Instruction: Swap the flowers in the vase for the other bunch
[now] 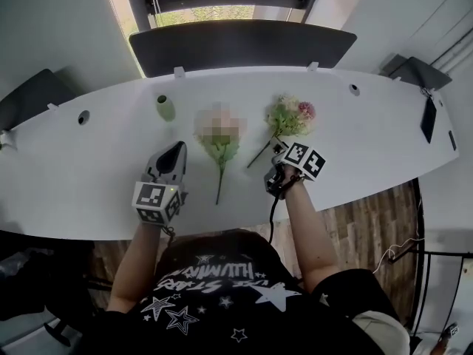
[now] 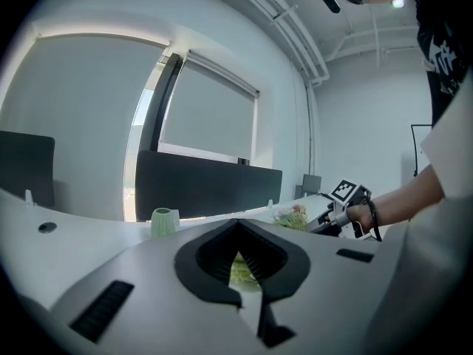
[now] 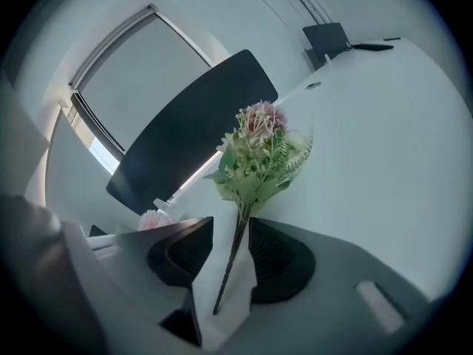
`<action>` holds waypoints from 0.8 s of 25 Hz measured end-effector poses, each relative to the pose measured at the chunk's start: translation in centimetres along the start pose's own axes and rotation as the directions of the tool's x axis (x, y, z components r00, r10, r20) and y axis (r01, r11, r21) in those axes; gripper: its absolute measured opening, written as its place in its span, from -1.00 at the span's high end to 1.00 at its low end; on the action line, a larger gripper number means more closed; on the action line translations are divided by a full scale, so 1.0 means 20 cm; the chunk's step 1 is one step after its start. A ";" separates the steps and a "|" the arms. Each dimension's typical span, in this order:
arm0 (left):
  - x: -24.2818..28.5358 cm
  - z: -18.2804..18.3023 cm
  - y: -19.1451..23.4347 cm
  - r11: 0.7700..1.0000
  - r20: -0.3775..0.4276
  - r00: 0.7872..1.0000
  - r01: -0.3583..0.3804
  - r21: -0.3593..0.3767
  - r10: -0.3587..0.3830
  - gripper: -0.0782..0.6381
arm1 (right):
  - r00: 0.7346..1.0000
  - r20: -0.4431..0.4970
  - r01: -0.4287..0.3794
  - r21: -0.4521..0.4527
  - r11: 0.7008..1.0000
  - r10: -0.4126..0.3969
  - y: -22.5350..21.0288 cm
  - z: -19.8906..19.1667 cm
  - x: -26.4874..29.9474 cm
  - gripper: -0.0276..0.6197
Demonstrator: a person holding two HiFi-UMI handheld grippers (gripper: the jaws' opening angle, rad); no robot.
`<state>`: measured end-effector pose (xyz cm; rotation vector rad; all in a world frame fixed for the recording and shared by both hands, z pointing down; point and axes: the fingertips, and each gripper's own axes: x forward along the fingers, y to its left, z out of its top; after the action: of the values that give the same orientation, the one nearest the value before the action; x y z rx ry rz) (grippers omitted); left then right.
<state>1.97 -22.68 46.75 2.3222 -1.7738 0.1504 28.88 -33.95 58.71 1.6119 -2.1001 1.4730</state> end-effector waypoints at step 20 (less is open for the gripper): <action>-0.01 -0.06 0.02 0.991 -0.003 0.993 -0.122 -0.063 0.122 0.76 | 0.979 -0.168 0.131 0.063 0.989 -0.119 -0.19 0.00 0.23 0.68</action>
<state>1.56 -22.31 47.90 2.1717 -1.8932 0.1113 29.94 -36.89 63.69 1.5569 -1.8436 1.5982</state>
